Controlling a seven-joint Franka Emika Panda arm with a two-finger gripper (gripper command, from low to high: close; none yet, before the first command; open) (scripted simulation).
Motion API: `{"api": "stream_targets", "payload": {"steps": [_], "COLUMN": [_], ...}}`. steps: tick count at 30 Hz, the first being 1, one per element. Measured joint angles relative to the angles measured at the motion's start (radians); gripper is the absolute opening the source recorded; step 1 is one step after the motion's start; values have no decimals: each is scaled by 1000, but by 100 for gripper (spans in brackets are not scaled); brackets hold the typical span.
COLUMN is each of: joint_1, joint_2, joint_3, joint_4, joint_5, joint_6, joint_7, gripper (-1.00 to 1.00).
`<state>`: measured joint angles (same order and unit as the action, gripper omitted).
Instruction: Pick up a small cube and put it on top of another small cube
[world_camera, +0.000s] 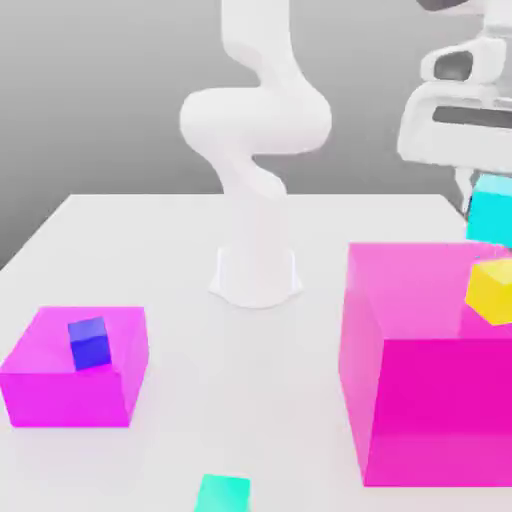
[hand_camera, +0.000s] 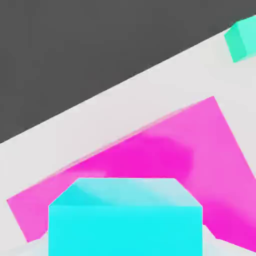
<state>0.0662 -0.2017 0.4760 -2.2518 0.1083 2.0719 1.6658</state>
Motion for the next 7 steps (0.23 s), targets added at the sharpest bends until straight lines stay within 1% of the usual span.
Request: {"api": "stream_targets", "payload": {"steps": [1,2,7], "joint_1": [2,3,3], "joint_2": [15,29,29], "joint_3": [7,12,12], "joint_4": [-21,-42,-42], "joint_5": [-4,-8,-8], "joint_6": [35,69,69], "joint_7": [4,7,7], "gripper": [-100,100,100]}}
